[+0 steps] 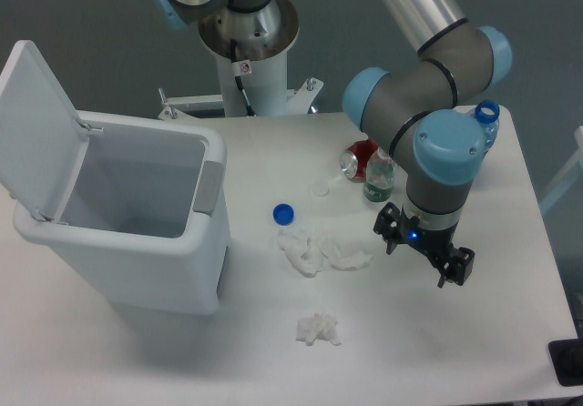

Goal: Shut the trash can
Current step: 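Move the gripper from the bottles toward the trash can lid, then raise the gripper behind the upright lid and hook its back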

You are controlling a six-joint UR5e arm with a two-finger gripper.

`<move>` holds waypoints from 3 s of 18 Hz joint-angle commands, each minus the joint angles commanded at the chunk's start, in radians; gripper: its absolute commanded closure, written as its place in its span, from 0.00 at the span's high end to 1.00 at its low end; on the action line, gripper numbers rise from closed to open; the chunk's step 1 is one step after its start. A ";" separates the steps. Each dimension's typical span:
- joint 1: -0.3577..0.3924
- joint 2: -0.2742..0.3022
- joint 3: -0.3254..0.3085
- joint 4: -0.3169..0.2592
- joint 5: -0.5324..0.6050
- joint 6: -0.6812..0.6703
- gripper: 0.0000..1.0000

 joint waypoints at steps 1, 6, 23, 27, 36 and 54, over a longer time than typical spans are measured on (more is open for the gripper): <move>0.000 0.000 -0.002 0.000 0.002 -0.002 1.00; -0.006 0.002 -0.012 0.002 -0.003 -0.006 1.00; -0.075 0.192 -0.150 0.144 -0.079 -0.303 0.63; -0.089 0.259 -0.144 0.146 -0.199 -0.525 0.04; -0.231 0.411 -0.109 0.146 -0.273 -0.802 0.00; -0.537 0.601 -0.101 0.155 -0.330 -0.856 0.00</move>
